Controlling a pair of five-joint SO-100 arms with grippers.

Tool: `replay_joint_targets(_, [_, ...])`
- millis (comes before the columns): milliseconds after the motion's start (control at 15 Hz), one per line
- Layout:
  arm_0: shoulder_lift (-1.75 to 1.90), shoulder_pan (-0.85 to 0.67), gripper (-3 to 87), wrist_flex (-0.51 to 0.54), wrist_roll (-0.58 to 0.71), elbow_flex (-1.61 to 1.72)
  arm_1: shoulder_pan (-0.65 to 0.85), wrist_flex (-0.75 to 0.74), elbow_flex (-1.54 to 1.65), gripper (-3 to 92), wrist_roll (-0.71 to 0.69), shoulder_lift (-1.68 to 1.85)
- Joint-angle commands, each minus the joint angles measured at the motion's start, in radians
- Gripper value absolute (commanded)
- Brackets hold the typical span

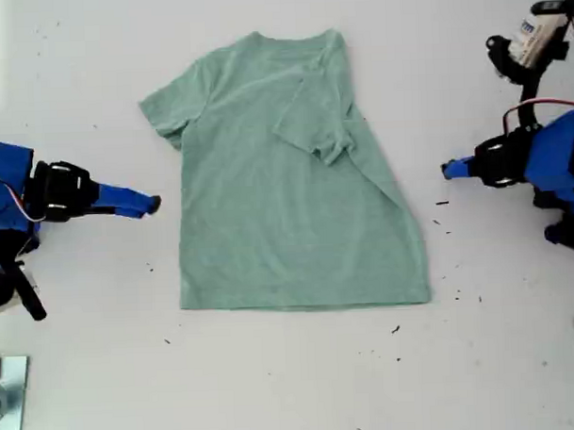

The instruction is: Fold t shirt

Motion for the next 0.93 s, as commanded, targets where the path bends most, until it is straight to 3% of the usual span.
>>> replay_joint_targets(0, [0.009,0.020,1.9,0.002,0.020,0.008,-0.193,-0.018,0.054,2.2,0.529,0.011])
replay_joint_targets(600, [0.009,0.020,-0.1,0.002,0.014,0.008,-0.195,-0.020,0.054,2.2,0.555,0.011])
replay_joint_targets(867, [-0.084,0.060,-0.3,-0.002,-0.084,-0.190,-0.196,-0.021,0.055,2.2,0.552,0.011])
